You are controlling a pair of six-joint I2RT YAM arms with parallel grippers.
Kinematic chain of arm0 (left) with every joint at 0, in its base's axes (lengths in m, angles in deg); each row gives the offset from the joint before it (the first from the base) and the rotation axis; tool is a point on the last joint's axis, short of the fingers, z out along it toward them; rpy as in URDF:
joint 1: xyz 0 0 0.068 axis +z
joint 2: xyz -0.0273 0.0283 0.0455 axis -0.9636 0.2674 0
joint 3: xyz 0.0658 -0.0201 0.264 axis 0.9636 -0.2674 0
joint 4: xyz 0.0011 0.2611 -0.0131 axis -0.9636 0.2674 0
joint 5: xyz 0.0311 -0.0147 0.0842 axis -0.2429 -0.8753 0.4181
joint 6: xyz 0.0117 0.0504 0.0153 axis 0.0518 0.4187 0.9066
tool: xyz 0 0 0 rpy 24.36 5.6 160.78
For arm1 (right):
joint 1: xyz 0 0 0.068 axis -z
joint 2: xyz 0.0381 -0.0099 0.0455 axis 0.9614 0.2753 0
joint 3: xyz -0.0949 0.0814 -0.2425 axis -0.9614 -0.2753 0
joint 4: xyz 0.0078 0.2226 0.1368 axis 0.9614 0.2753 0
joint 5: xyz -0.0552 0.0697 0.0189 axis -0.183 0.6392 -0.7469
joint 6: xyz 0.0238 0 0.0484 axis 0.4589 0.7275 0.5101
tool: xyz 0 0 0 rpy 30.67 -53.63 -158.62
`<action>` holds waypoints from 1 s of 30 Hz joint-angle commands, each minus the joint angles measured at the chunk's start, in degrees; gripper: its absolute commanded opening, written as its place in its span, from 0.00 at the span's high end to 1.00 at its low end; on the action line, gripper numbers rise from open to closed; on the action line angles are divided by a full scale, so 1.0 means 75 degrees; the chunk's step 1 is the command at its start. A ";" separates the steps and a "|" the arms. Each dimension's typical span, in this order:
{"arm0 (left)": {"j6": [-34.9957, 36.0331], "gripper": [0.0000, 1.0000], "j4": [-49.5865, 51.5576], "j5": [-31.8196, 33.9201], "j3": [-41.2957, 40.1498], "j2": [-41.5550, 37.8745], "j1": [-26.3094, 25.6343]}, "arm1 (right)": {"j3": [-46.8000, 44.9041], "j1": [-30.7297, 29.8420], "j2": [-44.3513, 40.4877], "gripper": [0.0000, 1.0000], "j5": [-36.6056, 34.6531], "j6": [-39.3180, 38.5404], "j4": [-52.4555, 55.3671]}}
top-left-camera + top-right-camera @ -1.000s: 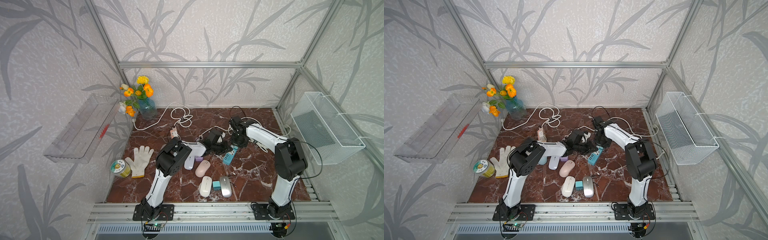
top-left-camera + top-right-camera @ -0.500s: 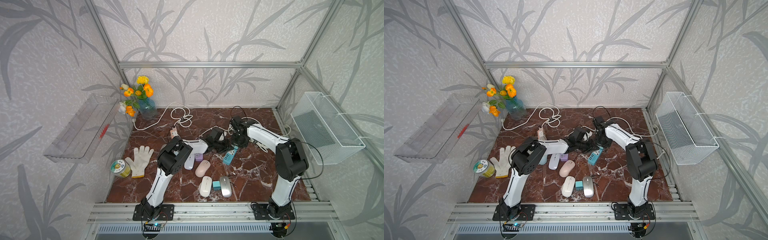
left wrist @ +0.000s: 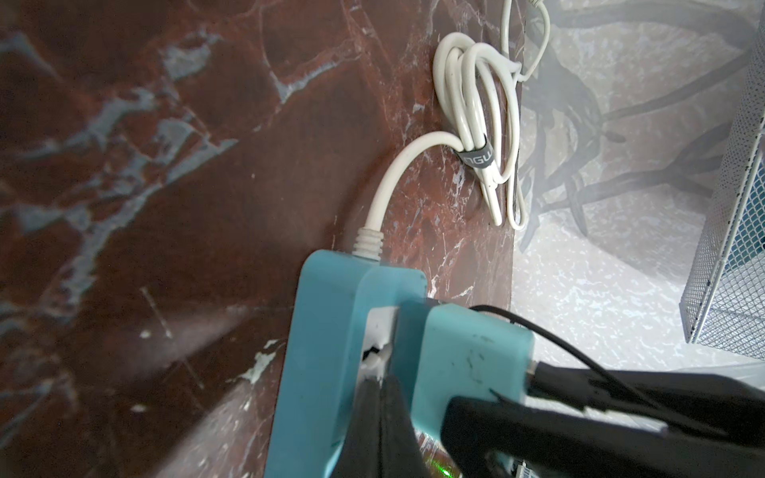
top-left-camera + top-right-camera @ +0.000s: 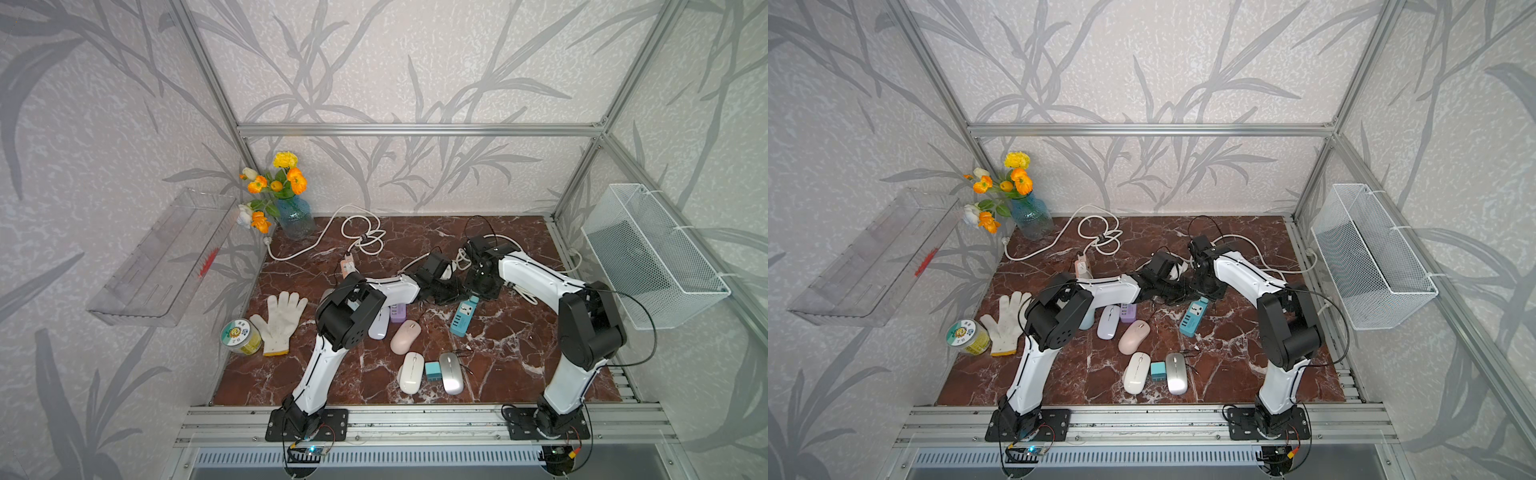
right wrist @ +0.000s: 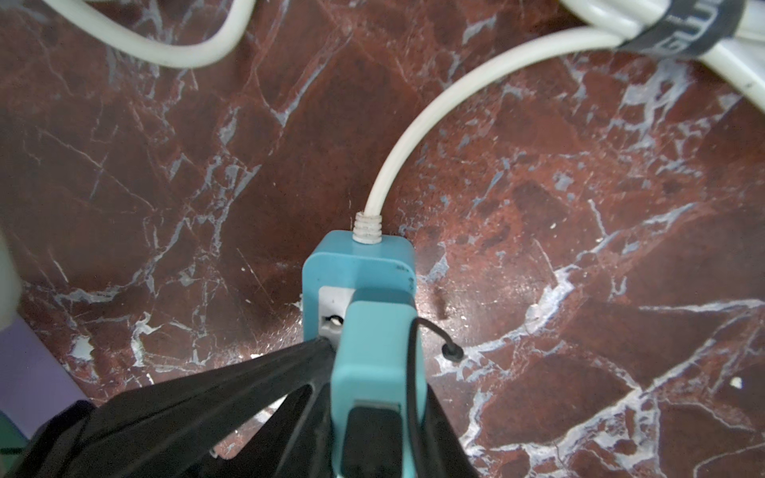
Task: Unplug the wireless mouse
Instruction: Remove the plug from the socket.
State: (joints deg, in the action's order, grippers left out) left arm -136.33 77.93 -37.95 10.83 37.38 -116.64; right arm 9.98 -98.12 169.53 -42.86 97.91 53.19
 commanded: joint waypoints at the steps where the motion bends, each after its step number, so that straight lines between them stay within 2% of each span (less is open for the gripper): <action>1: 0.0246 1.00 0.1868 0.0976 -0.0367 0.0833 0.0018 | 0.0641 -0.0263 -0.0714 1.00 -0.0221 -0.0436 0.0135; 4: 0.0246 1.00 0.1890 0.1000 -0.0346 0.0856 0.0013 | 0.0421 -0.0261 -0.0842 1.00 -0.0304 -0.0375 0.0093; 9: 0.0282 1.00 0.1953 0.1011 -0.0337 0.0867 0.0008 | -0.0820 0.0260 -0.1476 1.00 0.1308 0.0208 -0.1492; 14: 0.0334 1.00 0.1886 0.1000 -0.0333 0.0738 0.0017 | -0.0637 0.0340 -0.1793 1.00 0.0772 0.0087 -0.0805; 18: 0.0648 0.99 0.1890 0.1101 -0.0278 0.0105 0.0015 | -0.0865 0.0588 -0.2414 1.00 0.0725 -0.0152 -0.0726; 22: 0.1284 0.80 0.1929 0.1455 -0.0158 -0.1072 0.0030 | -0.1058 0.0968 -0.3129 1.00 0.1130 -0.0668 -0.0991; 26: 0.2295 0.47 0.2209 0.1909 -0.0011 -0.2381 0.0027 | -0.1174 0.1479 -0.3888 1.00 0.1788 -0.1172 -0.1315; 30: 0.3520 0.15 0.2448 0.2582 -0.0125 -0.3706 0.0030 | -0.1036 0.1666 -0.4257 1.00 0.2657 -0.1849 -0.1543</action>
State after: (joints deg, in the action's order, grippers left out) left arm -119.00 94.17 -23.77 9.87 17.05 -116.46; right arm 1.50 -85.81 139.15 -29.01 89.16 43.88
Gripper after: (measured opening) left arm 0.828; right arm 0.288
